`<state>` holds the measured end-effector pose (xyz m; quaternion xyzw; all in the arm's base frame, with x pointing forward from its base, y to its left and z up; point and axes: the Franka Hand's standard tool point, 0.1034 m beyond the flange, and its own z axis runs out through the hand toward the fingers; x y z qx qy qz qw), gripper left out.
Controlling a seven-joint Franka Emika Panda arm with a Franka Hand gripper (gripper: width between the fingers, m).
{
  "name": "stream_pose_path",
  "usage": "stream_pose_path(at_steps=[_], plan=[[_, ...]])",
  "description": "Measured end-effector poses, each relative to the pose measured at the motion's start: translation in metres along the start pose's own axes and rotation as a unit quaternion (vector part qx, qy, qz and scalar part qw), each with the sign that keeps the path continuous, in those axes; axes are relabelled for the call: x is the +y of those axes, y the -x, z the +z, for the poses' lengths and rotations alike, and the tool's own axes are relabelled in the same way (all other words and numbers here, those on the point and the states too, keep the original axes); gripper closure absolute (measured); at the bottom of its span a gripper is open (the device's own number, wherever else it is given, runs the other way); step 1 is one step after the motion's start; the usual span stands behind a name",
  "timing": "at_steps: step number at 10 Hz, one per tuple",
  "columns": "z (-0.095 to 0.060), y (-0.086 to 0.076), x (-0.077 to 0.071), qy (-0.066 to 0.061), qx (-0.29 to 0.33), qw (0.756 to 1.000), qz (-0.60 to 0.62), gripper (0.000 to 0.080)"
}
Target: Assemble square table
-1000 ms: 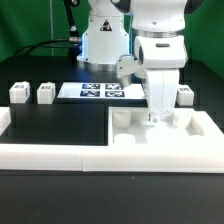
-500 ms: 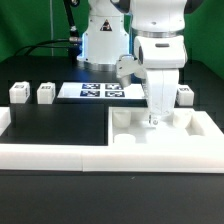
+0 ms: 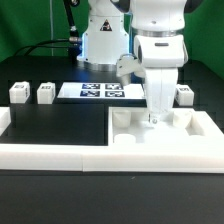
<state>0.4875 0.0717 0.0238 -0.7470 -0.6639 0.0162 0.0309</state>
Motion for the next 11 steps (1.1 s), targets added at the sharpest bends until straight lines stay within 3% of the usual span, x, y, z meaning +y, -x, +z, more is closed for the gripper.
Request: stream_pose_path(at_steps=[2,4,6,7,8,11], plan=[[-0.017,-0.013,-0.018,0.006,-0.002,0.997,0.072,0.015],[-0.032,-0.044,-0.034,0.001,-0.007,0.979,0.204,0.015],[-0.039,-0.078,-0.041,0.006,-0.002,0.943,0.333,0.015],[-0.041,-0.085,-0.04,0.01,0.003,0.934,0.358,0.015],[-0.038,-0.08,-0.035,0.019,0.018,0.929,0.368,0.015],[-0.034,-0.082,-0.04,0.012,0.021,0.877,0.48,0.015]])
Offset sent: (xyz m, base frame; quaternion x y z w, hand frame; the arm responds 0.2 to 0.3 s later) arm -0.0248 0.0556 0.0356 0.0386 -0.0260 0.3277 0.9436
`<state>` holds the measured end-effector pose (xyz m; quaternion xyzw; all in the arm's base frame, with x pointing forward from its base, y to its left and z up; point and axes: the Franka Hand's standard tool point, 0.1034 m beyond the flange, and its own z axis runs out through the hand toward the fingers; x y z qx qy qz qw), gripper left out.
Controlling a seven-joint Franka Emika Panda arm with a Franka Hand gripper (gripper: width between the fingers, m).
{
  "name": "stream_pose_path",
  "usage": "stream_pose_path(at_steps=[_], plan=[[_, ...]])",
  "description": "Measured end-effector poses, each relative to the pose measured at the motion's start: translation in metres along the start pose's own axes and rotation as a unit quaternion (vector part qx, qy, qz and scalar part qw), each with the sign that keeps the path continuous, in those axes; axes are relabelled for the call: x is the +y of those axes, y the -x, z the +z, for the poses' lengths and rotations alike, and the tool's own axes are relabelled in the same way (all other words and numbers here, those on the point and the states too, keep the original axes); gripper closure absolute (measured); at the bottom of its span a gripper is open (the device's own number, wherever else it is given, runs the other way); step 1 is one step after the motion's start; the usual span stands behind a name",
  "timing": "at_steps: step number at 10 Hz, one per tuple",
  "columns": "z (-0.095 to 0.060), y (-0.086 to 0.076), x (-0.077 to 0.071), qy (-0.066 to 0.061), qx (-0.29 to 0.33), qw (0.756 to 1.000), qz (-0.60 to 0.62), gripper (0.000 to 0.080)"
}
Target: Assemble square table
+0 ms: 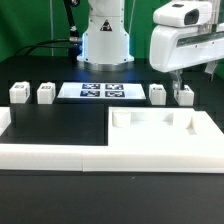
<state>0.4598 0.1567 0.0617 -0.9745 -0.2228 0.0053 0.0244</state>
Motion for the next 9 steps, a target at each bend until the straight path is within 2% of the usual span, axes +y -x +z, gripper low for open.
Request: stream_pose_path(at_steps=[1,4,7,8,9], plan=[[0.01,0.01,-0.009,-0.006,-0.01,0.997,0.07,0.015],[0.009,0.014,-0.029,-0.011,-0.02,0.978,0.207,0.015],[0.01,0.015,-0.027,-0.01,-0.032,0.98,0.194,0.015],[0.011,0.021,-0.028,-0.008,-0.057,0.98,0.191,0.015],[0.013,0.028,-0.03,-0.005,-0.116,0.975,0.192,0.015]])
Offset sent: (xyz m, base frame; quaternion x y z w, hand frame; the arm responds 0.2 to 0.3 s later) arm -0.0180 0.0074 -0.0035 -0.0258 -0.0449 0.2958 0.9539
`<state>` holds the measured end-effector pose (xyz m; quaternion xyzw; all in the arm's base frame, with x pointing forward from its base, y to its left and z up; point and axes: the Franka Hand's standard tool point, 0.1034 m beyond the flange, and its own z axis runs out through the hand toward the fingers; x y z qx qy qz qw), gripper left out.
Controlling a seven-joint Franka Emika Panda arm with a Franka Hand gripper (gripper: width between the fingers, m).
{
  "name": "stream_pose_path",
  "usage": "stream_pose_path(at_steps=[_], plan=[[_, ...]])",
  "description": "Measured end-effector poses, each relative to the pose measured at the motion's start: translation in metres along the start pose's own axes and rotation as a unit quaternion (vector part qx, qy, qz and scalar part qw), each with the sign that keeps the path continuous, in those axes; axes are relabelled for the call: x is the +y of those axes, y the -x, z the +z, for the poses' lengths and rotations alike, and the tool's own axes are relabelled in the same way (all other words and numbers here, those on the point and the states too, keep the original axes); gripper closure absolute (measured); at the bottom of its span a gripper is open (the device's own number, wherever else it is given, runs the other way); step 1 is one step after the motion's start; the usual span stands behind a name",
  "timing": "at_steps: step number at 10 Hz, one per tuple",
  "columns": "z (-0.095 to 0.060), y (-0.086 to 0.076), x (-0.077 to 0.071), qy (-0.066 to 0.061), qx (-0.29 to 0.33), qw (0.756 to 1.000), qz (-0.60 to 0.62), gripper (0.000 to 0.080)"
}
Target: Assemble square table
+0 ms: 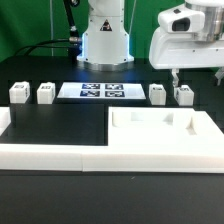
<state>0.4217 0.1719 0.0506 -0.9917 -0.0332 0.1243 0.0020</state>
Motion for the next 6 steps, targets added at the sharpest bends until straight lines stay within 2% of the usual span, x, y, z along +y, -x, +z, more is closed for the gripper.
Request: stream_pose_path(at_steps=[1,3,4,6], plan=[[0.0,0.004,0.0,0.01,-0.052,0.999,0.001,0.015],[0.006,0.028,0.003,0.03,-0.122,0.992,-0.006,0.015],[0.011,0.033,0.003,0.035,-0.153,0.988,-0.008,0.015],[0.013,0.03,0.002,0.039,-0.212,0.976,-0.006,0.015]])
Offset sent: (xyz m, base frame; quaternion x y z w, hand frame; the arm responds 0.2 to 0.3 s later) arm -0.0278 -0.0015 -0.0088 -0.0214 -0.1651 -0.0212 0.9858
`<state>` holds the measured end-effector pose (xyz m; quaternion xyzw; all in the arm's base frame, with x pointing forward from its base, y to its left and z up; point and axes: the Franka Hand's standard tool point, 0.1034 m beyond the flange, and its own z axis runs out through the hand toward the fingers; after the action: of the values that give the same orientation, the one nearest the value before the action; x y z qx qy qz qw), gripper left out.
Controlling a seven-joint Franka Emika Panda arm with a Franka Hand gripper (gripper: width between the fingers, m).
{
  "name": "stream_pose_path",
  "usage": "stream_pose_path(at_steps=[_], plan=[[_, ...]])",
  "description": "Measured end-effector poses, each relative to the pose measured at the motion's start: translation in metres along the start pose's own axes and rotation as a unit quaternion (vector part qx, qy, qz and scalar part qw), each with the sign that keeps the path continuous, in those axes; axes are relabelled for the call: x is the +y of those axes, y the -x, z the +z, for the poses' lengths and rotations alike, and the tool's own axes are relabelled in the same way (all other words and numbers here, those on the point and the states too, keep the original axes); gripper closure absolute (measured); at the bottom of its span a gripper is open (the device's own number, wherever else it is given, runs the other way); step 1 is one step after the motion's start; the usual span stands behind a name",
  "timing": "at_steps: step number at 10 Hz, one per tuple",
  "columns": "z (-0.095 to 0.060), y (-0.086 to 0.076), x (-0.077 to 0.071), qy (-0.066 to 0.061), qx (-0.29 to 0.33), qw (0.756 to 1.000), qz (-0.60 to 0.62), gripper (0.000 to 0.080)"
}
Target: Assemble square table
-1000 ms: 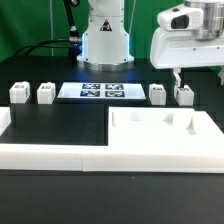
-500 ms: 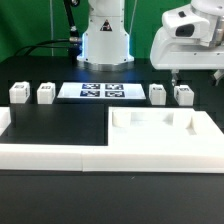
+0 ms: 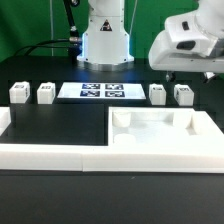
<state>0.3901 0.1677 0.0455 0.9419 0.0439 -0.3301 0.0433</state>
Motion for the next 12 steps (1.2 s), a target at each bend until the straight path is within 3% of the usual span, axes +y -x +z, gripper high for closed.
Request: stream_pose_path(at_steps=[2,4,8,12], plan=[[0.004,0.004,0.003,0.01,-0.073,0.997,-0.002,0.015],[0.009,-0.002,-0.004,0.0,-0.07,0.998,0.006,0.015],[0.029,-0.009,-0.012,-0.041,-0.105,0.993,0.027,0.015],[0.035,-0.009,-0.014,-0.04,-0.11,0.993,0.026,0.015]])
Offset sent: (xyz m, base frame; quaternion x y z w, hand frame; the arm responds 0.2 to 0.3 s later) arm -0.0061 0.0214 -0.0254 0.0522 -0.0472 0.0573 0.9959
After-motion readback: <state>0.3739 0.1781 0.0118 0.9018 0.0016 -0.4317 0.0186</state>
